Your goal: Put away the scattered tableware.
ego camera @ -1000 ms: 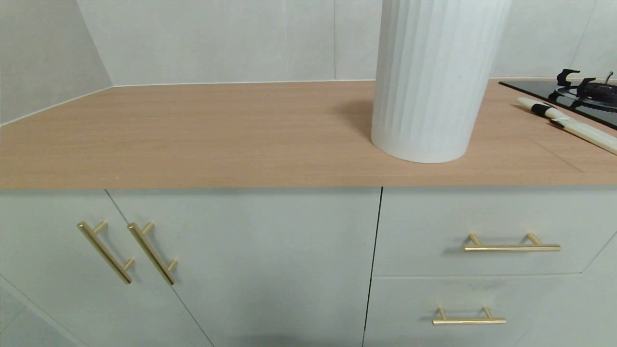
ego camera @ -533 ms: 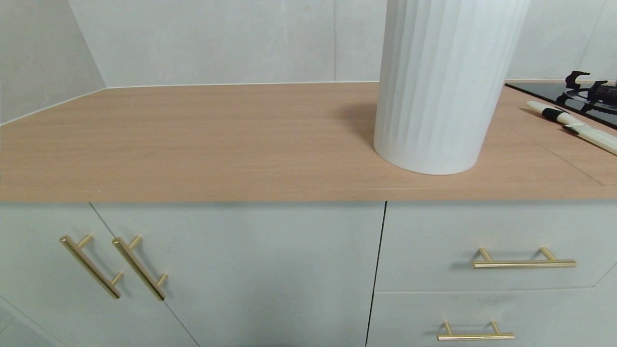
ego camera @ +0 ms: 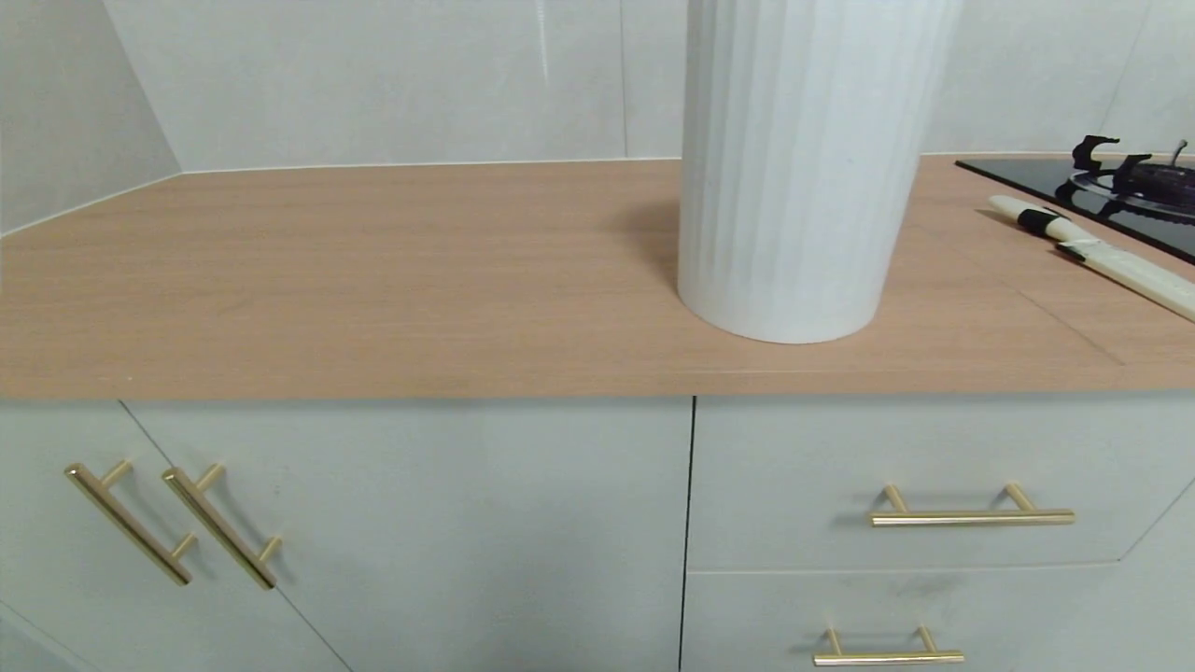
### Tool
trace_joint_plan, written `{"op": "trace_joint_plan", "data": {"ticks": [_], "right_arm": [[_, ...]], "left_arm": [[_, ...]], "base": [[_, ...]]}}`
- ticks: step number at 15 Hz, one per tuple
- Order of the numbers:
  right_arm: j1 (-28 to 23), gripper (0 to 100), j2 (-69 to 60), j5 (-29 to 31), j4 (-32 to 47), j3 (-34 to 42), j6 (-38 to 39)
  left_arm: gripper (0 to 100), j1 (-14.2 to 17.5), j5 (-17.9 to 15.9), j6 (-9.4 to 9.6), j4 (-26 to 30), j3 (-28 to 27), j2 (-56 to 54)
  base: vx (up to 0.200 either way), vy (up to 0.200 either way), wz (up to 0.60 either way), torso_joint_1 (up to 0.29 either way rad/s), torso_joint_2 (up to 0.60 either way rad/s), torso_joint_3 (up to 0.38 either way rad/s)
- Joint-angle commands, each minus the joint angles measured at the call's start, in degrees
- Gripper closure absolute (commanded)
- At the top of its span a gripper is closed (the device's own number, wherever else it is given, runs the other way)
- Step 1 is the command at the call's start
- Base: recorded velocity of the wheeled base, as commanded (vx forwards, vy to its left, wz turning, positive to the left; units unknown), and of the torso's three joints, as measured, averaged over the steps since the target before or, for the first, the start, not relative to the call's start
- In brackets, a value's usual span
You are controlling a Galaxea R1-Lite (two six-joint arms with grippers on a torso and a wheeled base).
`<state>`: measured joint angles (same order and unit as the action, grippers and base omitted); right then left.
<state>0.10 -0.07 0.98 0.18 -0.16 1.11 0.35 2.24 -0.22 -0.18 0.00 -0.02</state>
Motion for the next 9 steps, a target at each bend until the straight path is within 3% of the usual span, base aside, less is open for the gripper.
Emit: {"op": "trace_joint_plan", "data": {"ticks": [1, 4, 9], "right_arm": [[-0.01, 0, 0.07, -0.01, -0.01, -0.02, -0.05], [-0.01, 0, 0.07, -0.01, -0.01, -0.02, 0.03], [-0.01, 0, 0.07, -0.01, 0.08, -0.02, 0.03]], "left_arm": [[0, 0.0, 0.04, -0.04, 0.01, 0.0, 0.02], [0, 0.0, 0.04, -0.04, 0.01, 0.0, 0.02], [0, 0.0, 0.04, -0.04, 0.01, 0.0, 0.02]], "base": [[0.0, -0.2, 0.0, 0.007, 0.0, -0.002], [0.0, -0.2, 0.0, -0.001, 0.0, 0.002], [0.0, 0.0, 0.0, 0.0, 0.0, 0.0]]}}
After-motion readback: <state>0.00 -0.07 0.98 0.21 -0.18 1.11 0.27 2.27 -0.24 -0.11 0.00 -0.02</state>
